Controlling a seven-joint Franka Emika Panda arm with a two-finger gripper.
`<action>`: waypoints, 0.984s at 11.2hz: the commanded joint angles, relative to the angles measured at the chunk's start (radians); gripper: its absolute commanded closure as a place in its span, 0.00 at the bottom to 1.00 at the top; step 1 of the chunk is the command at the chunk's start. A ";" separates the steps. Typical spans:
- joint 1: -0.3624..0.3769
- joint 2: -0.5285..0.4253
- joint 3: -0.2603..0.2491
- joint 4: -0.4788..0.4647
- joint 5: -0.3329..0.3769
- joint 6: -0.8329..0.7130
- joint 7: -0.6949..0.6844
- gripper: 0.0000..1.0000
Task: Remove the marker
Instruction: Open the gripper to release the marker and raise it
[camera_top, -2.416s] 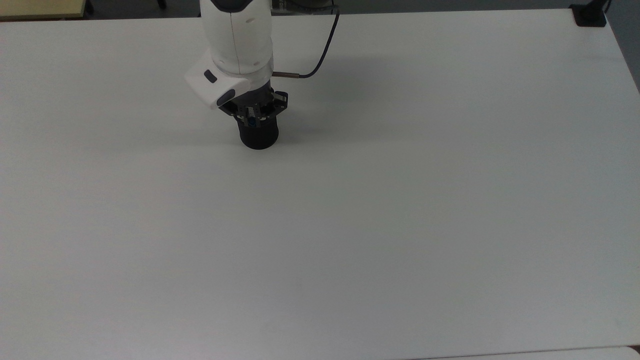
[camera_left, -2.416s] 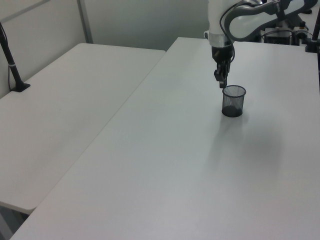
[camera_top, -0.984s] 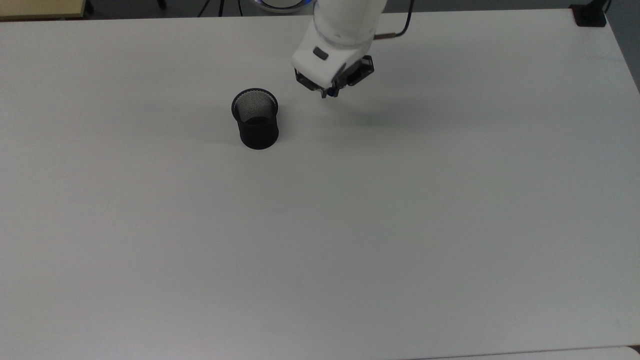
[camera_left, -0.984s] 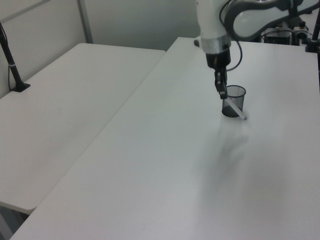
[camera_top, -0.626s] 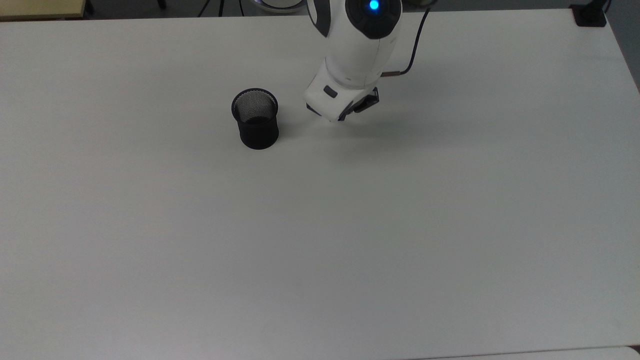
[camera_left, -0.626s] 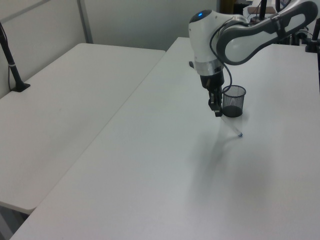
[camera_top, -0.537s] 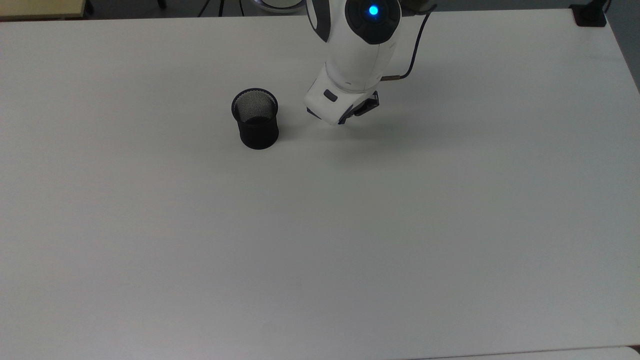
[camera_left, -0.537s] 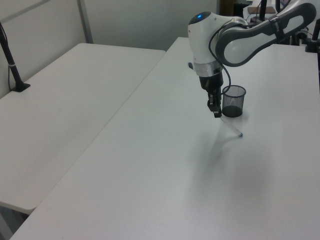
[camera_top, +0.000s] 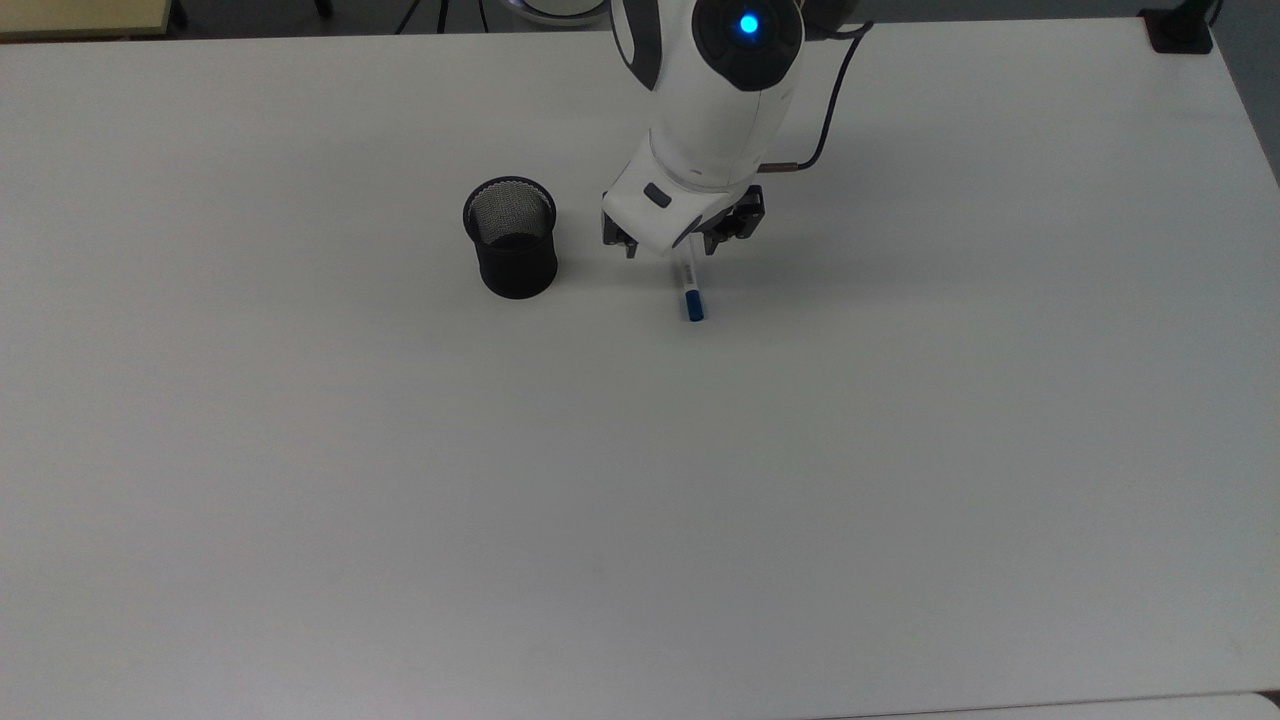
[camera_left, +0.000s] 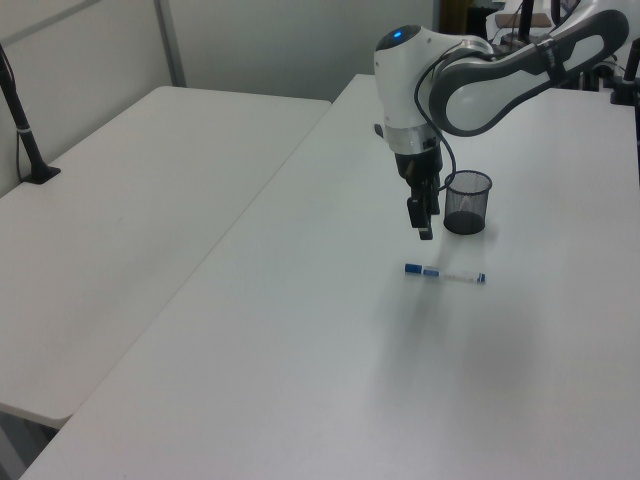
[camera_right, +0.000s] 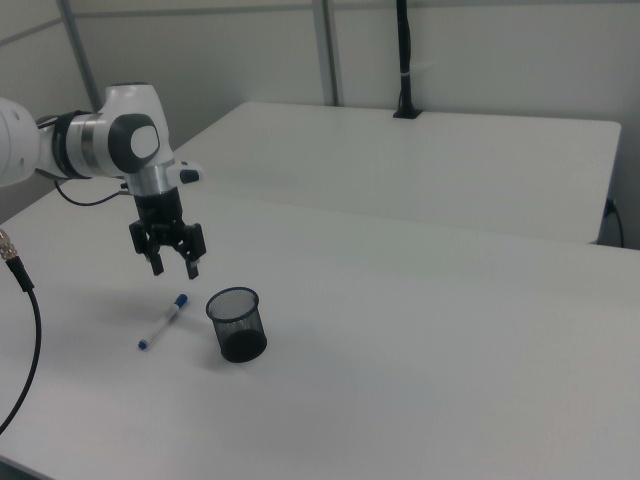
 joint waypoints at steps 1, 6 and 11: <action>-0.006 -0.090 -0.015 -0.001 -0.026 0.017 0.025 0.00; -0.104 -0.265 -0.024 0.000 -0.015 -0.029 0.055 0.00; -0.161 -0.333 -0.024 0.000 -0.002 -0.124 -0.009 0.00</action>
